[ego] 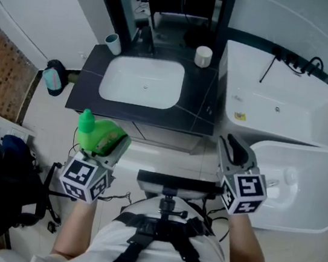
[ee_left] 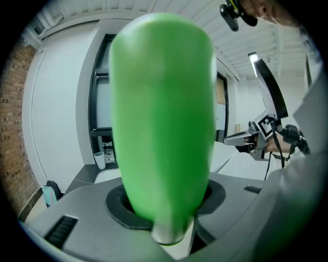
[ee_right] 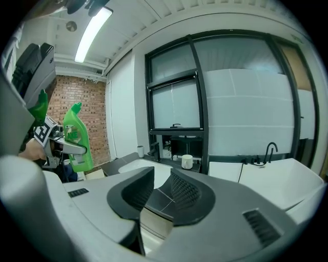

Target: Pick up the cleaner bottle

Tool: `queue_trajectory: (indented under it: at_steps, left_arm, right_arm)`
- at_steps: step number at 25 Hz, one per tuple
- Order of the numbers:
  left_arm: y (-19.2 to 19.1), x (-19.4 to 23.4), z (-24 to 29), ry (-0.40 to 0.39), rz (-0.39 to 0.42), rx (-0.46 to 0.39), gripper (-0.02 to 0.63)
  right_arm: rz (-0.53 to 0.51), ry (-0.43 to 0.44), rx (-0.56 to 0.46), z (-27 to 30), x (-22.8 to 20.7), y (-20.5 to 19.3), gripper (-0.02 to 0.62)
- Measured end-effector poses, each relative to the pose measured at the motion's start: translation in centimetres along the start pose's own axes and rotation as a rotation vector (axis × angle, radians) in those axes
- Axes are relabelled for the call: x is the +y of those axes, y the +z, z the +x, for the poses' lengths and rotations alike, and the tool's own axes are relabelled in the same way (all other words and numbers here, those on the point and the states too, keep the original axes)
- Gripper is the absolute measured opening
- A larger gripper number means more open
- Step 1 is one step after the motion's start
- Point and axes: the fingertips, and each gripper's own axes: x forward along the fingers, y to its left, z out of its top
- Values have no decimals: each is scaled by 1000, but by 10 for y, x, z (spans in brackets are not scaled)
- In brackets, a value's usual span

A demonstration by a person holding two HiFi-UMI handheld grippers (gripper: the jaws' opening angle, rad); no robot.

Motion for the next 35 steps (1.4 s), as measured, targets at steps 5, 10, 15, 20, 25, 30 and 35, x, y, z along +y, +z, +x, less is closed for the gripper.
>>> queue_trajectory:
  at_steps: [5, 10, 15, 20, 25, 30, 35]
  left_arm:
    - [1, -7, 5, -21, 9, 2, 178]
    - [3, -12, 6, -32, 16, 3, 178]
    - [2, -16, 2, -37, 20, 2, 178]
    - [1, -19, 0, -40, 22, 5, 178]
    - [2, -21, -2, -41, 24, 3, 178]
    - [3, -25, -1, -49, 29, 4, 178]
    - [2, -29, 3, -62, 33, 7, 178]
  right_arm:
    - [13, -1, 2, -1, 2, -3, 81]
    - [4, -1, 6, -3, 4, -4, 41]
    - [-6, 5, 5, -8, 8, -6, -1]
    - [-17, 21, 15, -10, 13, -8, -3]
    - [-28, 29, 21, -11, 15, -8, -3]
    - [-33, 30, 27, -13, 14, -10, -3]
    - [-34, 27, 33, -13, 12, -12, -3]
